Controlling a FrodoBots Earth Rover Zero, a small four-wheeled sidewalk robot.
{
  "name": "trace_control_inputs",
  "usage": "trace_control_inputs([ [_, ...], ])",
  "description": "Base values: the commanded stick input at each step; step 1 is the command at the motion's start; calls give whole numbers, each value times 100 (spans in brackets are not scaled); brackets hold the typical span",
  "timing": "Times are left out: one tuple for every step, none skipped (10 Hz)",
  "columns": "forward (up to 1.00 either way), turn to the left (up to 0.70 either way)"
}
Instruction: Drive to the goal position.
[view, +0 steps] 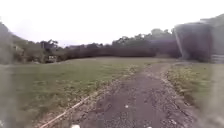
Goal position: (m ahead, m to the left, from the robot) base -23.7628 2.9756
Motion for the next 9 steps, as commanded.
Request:
trace_control_inputs([
  [70,35],
  [70,35],
  [70,35],
  [70,35],
  [70,35],
  [70,35],
  [70,35],
  [70,35],
  [70,35],
])
